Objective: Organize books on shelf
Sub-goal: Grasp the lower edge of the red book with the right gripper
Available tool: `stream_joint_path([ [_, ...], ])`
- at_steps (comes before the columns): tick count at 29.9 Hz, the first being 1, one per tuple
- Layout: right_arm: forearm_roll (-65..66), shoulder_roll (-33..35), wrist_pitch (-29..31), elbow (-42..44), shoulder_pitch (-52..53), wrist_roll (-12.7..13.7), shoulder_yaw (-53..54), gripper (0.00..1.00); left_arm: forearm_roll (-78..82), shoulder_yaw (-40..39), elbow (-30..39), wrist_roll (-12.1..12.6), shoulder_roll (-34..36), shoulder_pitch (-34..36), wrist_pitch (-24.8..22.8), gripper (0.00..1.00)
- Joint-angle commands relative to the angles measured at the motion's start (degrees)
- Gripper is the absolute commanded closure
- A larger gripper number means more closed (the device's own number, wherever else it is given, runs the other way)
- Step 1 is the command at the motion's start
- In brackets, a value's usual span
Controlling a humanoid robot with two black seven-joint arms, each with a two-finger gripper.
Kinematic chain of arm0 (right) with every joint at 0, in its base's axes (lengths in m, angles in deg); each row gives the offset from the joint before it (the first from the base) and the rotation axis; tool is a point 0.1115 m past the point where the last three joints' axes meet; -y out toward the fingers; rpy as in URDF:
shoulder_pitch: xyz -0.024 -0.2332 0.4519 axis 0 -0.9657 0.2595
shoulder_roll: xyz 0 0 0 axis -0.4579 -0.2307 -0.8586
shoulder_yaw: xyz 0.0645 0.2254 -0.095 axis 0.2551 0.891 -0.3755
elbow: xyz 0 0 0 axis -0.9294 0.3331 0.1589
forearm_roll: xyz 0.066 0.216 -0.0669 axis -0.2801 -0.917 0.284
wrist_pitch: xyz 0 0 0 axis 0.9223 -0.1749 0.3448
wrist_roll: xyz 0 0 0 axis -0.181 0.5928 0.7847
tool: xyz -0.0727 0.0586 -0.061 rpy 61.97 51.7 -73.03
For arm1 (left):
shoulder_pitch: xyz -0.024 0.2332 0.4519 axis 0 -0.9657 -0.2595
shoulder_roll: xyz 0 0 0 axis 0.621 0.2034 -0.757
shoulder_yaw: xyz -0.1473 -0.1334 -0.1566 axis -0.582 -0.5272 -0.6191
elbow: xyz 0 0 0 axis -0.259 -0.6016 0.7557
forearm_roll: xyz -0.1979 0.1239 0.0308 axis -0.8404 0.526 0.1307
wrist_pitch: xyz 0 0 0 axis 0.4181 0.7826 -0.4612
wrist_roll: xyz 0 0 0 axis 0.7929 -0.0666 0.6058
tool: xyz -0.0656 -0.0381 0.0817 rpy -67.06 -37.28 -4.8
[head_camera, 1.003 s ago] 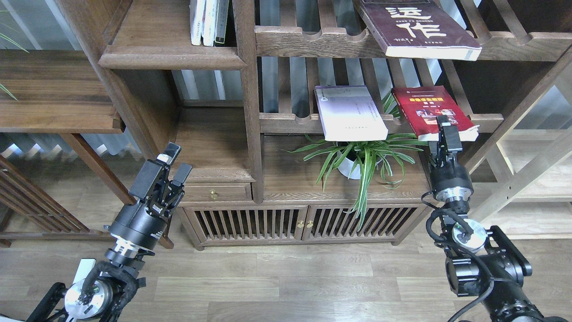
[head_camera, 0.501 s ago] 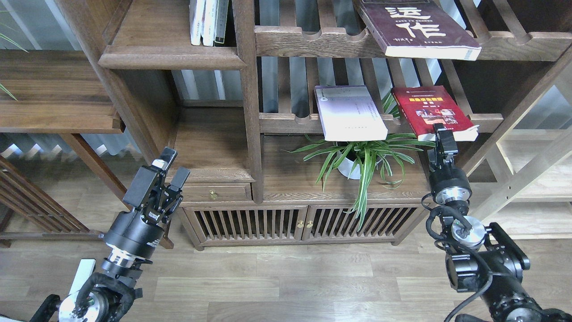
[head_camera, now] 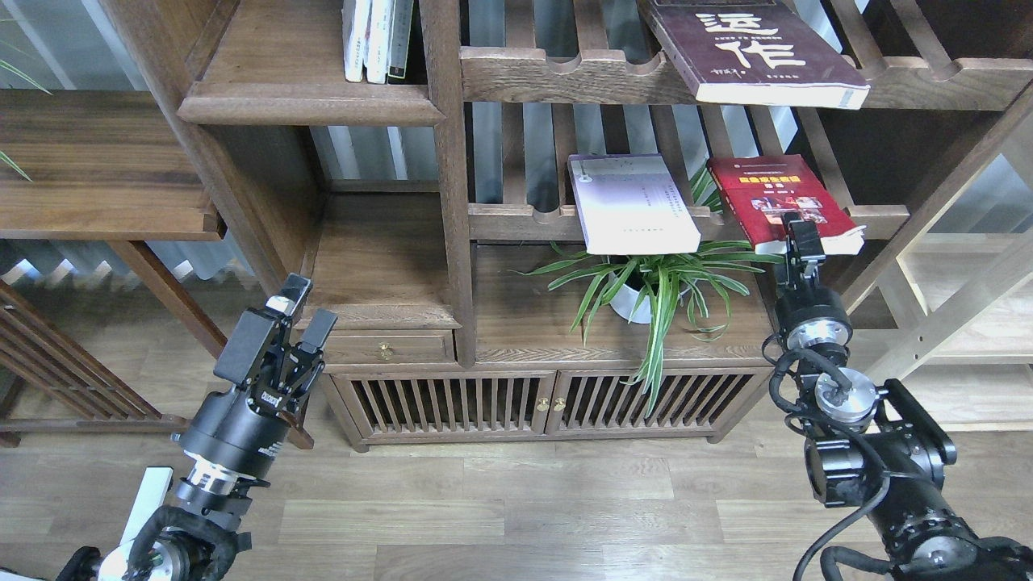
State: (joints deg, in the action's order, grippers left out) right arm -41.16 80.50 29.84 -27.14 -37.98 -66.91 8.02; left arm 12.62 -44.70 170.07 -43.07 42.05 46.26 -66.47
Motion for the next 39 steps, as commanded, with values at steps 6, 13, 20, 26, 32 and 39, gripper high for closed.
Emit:
stream_joint_path([
  [6,0.0,0.9,-1.4,0.4,1.0,0.1,-0.2,0.00,0.0,-0.9,0.4,0.0,0.0,-0.4,0.0,0.01],
  [13,0.1,0.8,-3.9,0.6,1.2,0.1,-0.5,0.00,0.0,-1.3,0.6,0.0,0.0,-1.2,0.0,0.01],
  [20,0.1,0.8,-5.2,0.6,1.3,0.0,-0.6,0.01,0.0,-1.3,0.5,0.0,0.0,-1.9,0.0,0.01],
  [26,0.1,0.8,-5.5,0.6,1.9,0.0,-0.6,0.02,0.0,-1.2,0.5,0.0,0.0,-2.5,0.0,0.01],
  [32,0.2,0.9,-5.6,0.6,2.6,-0.1,-0.6,0.14,0.0,-1.3,0.5,0.0,0.0,-2.5,0.0,0.01],
  [39,0.2,0.8,-5.6,0.7,2.7,-0.1,-0.4,0.25,0.0,-1.4,0.6,0.0,0.0,-2.6,0.0,0.01],
])
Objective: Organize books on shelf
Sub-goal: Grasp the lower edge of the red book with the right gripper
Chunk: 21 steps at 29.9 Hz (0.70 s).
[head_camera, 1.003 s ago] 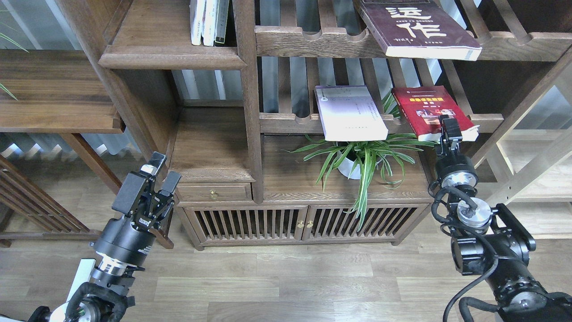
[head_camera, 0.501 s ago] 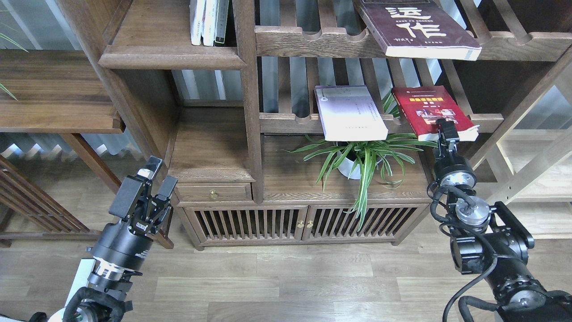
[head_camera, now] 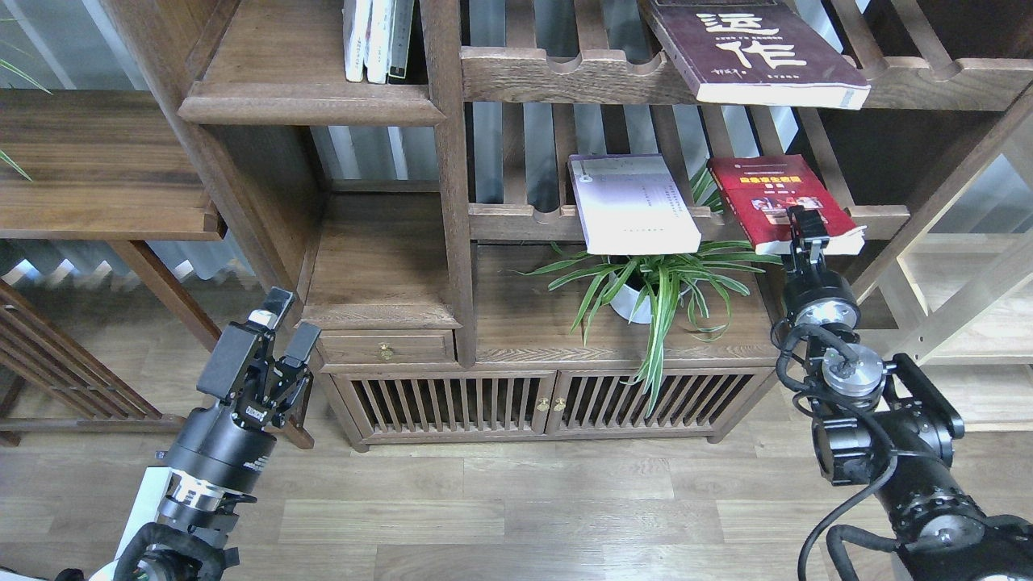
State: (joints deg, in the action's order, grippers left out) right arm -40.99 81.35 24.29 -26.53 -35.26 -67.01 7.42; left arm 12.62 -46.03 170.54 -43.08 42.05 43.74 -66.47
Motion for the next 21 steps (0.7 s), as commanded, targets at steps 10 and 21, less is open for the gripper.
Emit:
stream_joint_path([
  [10,0.1,0.1,0.0,0.0,0.0,-1.4,0.1,0.44,0.0,-0.1,0.0,0.0,0.0,-0.2,0.0,0.01],
  [21,0.1,-0.1,0.1,-0.1,0.0,-1.4,0.0,0.62,0.0,-0.1,0.0,0.0,0.0,-0.3,0.0,0.01],
])
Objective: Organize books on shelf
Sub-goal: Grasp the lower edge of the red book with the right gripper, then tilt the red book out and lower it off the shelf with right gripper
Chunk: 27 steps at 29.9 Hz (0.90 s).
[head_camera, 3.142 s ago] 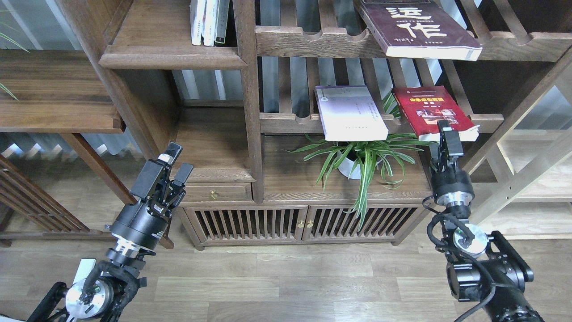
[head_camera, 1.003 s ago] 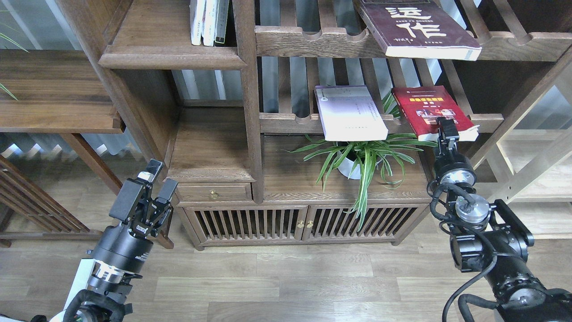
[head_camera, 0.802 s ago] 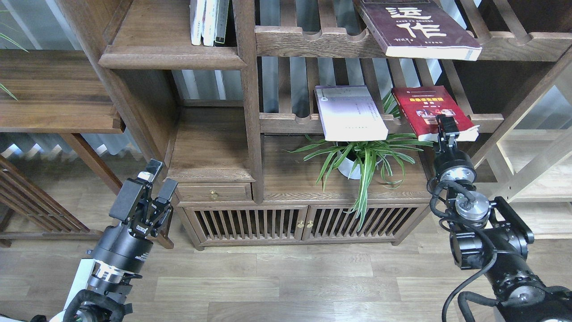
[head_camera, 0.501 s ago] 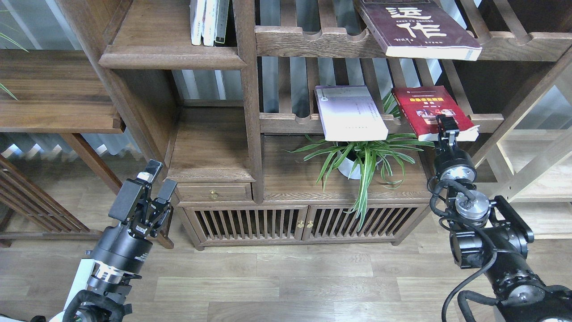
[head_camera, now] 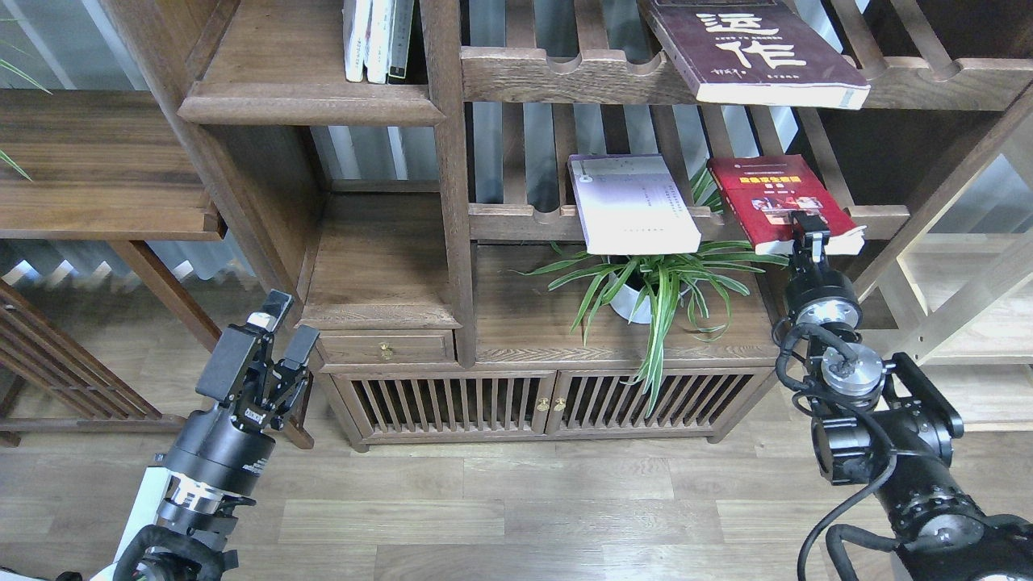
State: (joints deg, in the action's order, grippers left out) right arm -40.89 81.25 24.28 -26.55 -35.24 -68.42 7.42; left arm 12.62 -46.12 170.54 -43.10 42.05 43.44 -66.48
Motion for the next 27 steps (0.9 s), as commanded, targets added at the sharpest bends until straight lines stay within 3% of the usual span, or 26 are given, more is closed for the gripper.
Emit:
stream_joint_path([
  [1,0.0,0.0,0.1,-0.1,0.1,0.0,0.0,0.65,0.0,0.0,0.0,0.0,0.0,-0.1,0.0,0.01],
  [16,0.1,0.1,1.5,-0.6,0.9,0.4,-0.1,0.81,0.0,0.1,0.0,0.0,0.0,-0.2,0.0,0.01],
  [27,-0.4,0.1,10.5,-1.5,-2.8,-0.1,1.1,0.94,0.0,0.5,-0.1,0.0,0.0,-0.2,0.0,0.01],
])
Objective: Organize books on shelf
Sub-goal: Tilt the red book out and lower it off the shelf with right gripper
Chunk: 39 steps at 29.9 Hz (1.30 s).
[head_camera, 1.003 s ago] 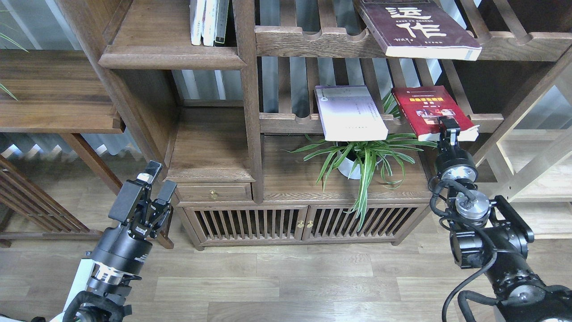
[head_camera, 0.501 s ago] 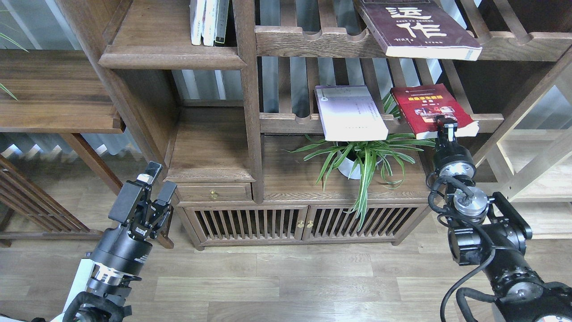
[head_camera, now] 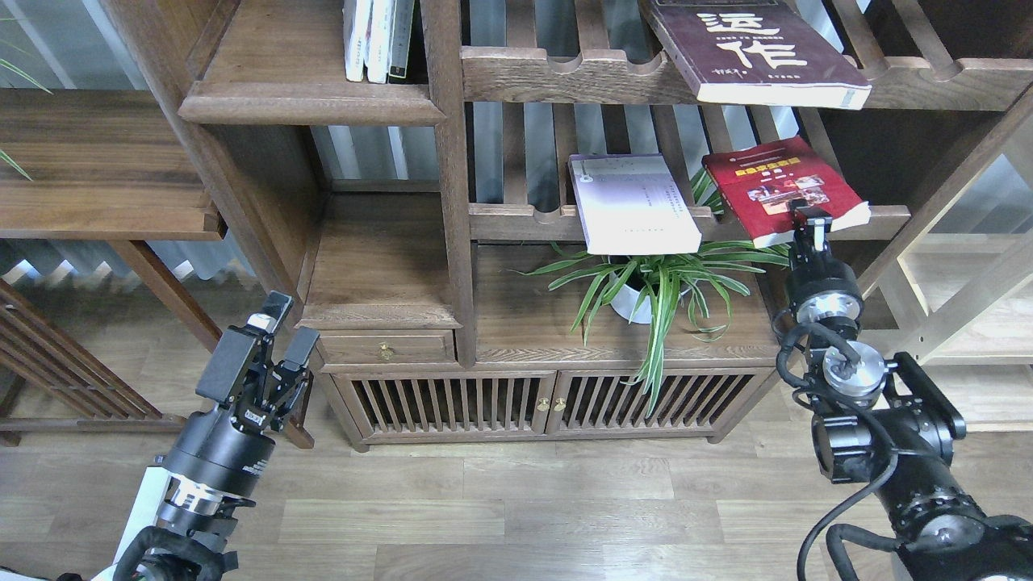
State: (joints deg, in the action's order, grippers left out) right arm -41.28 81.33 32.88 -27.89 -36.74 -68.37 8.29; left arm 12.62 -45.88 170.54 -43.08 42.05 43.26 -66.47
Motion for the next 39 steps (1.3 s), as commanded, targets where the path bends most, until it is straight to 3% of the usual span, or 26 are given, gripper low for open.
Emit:
stream_joint_path([
  [1,-0.1,0.0,2.6,-0.1,-1.7,-0.1,0.3,0.95,0.0,0.4,-0.1,0.0,0.0,0.0,0.0,0.01],
  [15,-1.0,2.1,5.5,-1.5,-7.0,-1.9,6.9,0.96,0.0,0.7,-0.1,0.0,0.0,0.0,0.0,0.01],
  [25,-8.2,4.2,10.8,-11.6,-14.1,-1.4,6.5,0.96,0.2,1.4,-0.3,0.0,0.0,0.8,0.0,0.01],
  [39,-8.2,1.4,10.8,-22.5,-20.8,-1.8,1.7,0.97,1.5,3.1,-1.1,0.1,0.0,2.5,0.0,0.01],
])
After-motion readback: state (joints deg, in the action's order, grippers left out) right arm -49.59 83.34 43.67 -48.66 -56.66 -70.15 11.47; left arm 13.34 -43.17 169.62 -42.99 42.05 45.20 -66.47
